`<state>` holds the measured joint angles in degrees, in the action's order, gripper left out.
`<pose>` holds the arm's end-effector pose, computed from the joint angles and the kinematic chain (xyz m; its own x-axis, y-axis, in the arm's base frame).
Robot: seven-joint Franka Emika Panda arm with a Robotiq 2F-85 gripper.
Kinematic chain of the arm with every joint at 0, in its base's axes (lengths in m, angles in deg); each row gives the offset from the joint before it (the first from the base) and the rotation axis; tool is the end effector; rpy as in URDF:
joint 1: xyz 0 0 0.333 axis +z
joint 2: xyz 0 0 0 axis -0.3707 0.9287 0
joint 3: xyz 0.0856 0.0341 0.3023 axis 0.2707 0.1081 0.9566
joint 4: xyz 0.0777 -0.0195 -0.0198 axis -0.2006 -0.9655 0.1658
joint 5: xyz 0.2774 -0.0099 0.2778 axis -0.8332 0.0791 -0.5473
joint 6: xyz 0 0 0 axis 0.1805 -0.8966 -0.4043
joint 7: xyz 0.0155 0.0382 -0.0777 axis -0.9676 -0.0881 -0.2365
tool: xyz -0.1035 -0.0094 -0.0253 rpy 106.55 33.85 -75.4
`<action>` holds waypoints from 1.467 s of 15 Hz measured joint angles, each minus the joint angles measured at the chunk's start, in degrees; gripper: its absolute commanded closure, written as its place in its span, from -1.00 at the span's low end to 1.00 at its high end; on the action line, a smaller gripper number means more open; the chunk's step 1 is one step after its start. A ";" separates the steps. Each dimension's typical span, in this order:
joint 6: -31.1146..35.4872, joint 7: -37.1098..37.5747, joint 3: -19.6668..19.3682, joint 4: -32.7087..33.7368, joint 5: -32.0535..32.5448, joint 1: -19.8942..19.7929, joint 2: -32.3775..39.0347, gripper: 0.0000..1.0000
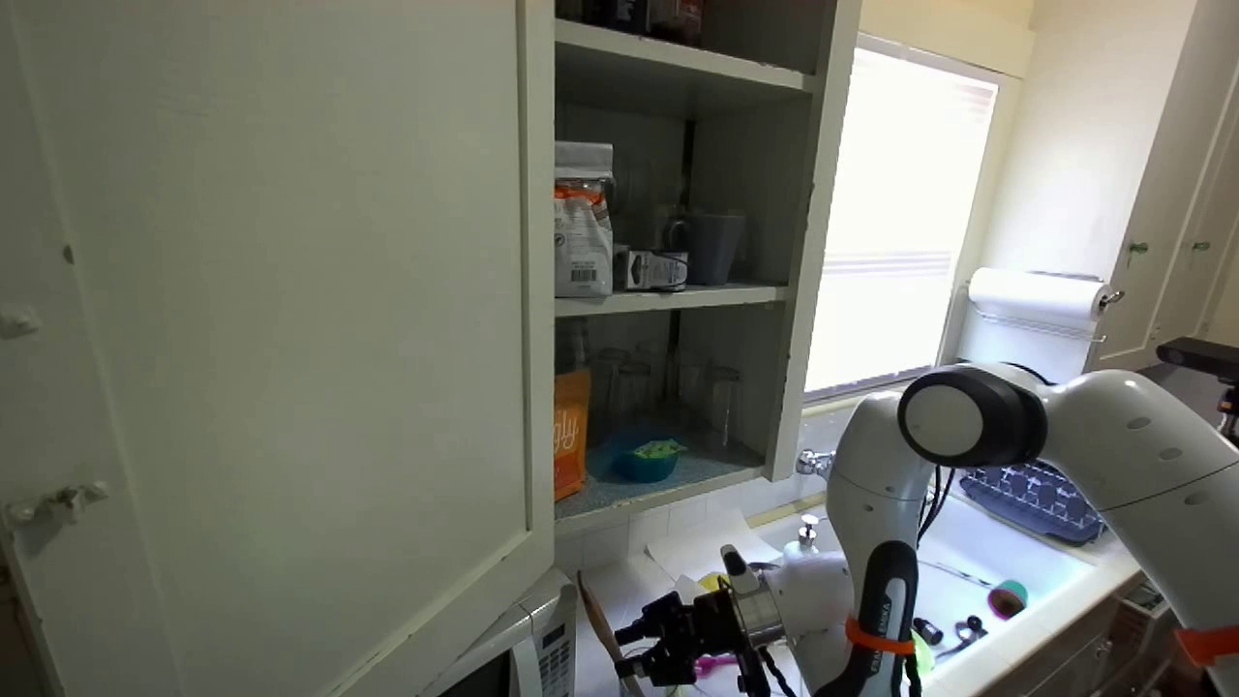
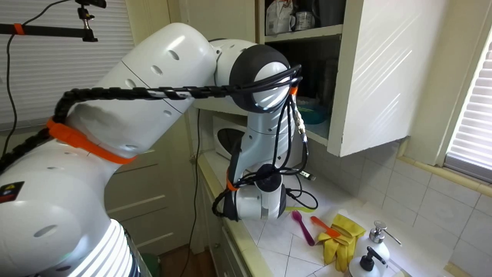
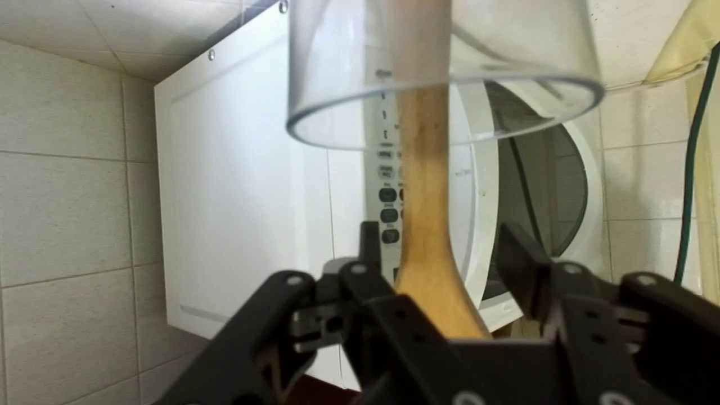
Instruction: Make the wooden spoon lean against the microwave
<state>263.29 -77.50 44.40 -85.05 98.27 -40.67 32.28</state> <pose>0.4899 0.0345 0.1491 0.2760 0.2117 0.9375 0.7002 -0.7126 -0.0452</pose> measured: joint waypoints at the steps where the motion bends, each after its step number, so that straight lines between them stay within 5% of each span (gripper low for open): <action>1: 0.00 0.02 -0.05 0.00 0.00 0.05 0.00 -0.60; 3: 0.00 0.04 -0.06 0.00 0.00 0.10 -0.01 -0.62; 6: 0.02 0.04 -0.05 0.00 0.01 0.19 -0.33 -0.98; 13: 0.04 1.01 0.24 -3.29 -0.90 0.64 -7.75 -0.98; 22: -1.34 3.70 -6.87 -27.54 -14.58 5.54 -28.17 -1.00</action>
<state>261.95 -73.80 37.53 -112.60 83.69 -35.13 4.11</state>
